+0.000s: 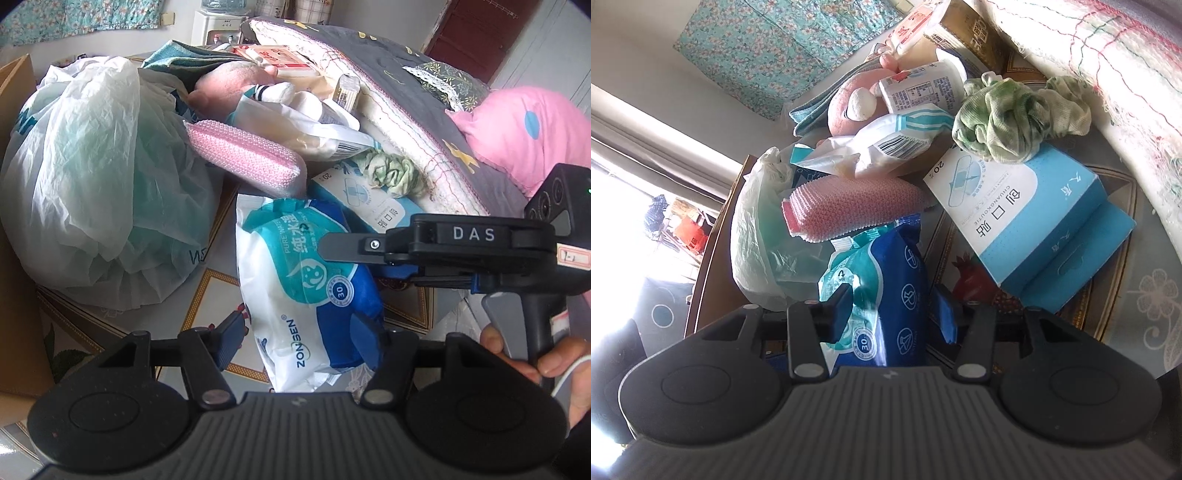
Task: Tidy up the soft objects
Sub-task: 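Close the right gripper on the wet-wipes pack and lift it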
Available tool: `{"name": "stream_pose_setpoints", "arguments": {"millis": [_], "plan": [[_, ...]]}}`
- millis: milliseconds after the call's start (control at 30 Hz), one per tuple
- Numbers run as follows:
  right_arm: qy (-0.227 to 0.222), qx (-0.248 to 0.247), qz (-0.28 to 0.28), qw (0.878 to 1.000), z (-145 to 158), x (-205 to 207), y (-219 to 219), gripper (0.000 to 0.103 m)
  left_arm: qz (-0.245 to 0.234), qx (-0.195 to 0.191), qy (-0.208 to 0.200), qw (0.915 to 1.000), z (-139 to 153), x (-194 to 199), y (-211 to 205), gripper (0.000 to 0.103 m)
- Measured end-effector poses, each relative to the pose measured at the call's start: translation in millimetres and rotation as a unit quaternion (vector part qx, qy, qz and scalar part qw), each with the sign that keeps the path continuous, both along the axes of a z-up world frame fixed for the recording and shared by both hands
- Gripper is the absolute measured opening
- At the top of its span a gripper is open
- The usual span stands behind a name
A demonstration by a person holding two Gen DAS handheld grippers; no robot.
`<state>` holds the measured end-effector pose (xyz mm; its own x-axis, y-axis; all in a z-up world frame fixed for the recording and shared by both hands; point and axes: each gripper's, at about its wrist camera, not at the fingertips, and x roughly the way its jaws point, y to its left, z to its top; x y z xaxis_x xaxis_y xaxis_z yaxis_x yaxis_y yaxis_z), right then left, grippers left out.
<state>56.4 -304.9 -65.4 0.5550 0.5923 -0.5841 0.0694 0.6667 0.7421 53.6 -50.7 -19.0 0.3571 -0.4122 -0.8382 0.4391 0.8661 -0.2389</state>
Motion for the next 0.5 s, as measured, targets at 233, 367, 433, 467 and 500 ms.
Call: {"name": "stream_pose_setpoints", "arguments": {"millis": [233, 367, 433, 467, 500], "plan": [[0.009, 0.010, 0.009, 1.000, -4, 0, 5, 0.050, -0.008, 0.010, -0.007, 0.9999, -6, 5, -9, 0.067], [0.003, 0.001, 0.014, 1.000, -2, 0, 9, 0.051, -0.011, 0.013, -0.010, 0.9998, -8, 6, -10, 0.070], [-0.003, -0.001, 0.014, 1.000, -2, 0, 11, 0.051, -0.011, 0.012, -0.012, 0.9998, -9, 7, -11, 0.071], [-0.006, -0.003, 0.014, 1.000, -1, -1, 13, 0.052, -0.010, 0.012, -0.013, 0.9998, -9, 7, -11, 0.071], [-0.008, -0.008, 0.015, 1.000, 0, -1, 15, 0.053, -0.010, 0.013, -0.015, 0.9998, -9, 6, -11, 0.071]]}}
